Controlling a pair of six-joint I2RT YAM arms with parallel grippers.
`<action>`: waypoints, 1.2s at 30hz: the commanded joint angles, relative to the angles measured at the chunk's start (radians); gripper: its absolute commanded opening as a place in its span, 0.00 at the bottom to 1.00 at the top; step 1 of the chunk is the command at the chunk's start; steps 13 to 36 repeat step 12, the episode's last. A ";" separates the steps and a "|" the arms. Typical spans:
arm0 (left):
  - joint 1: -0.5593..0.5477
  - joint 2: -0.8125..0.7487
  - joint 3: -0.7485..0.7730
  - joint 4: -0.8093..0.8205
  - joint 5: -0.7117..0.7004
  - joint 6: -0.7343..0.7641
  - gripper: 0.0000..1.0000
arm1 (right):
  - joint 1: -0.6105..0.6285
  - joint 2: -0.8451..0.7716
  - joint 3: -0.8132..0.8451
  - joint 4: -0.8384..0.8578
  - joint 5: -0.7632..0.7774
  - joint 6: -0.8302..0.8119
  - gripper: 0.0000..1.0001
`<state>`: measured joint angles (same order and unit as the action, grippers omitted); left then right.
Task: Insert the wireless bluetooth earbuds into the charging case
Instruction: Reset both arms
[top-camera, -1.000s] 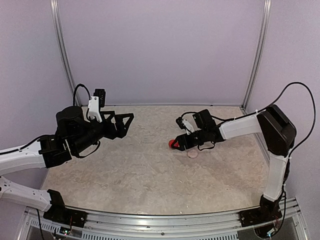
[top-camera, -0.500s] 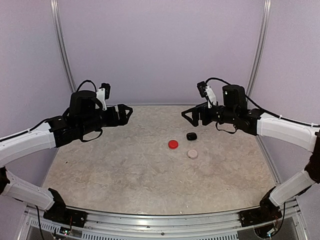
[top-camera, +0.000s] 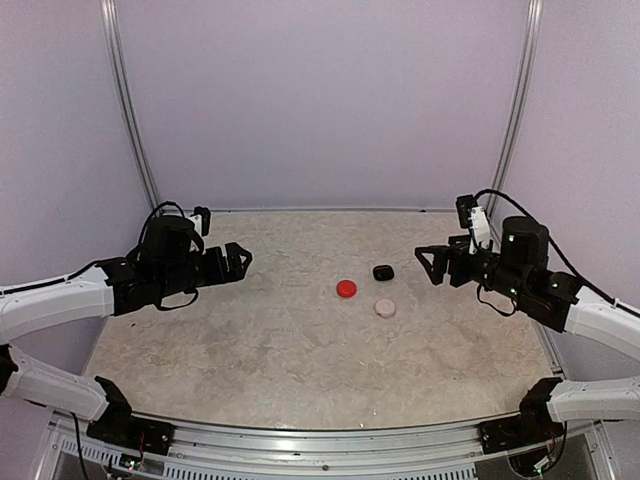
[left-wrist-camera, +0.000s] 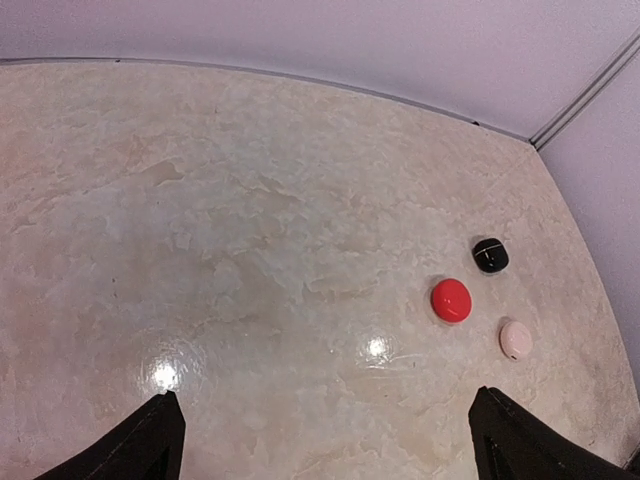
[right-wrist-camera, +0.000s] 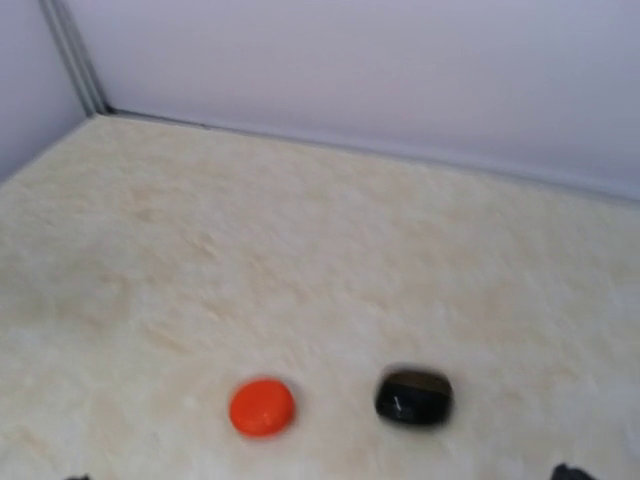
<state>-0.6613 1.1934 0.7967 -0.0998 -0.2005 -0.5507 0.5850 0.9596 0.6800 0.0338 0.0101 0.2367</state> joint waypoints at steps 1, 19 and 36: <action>0.006 -0.043 -0.107 0.090 -0.028 -0.069 0.99 | -0.008 -0.076 -0.108 0.014 0.068 0.072 1.00; 0.006 -0.045 -0.201 0.145 -0.067 -0.094 0.99 | -0.009 -0.129 -0.232 0.075 0.060 0.109 1.00; 0.006 -0.045 -0.201 0.145 -0.067 -0.094 0.99 | -0.009 -0.129 -0.232 0.075 0.060 0.109 1.00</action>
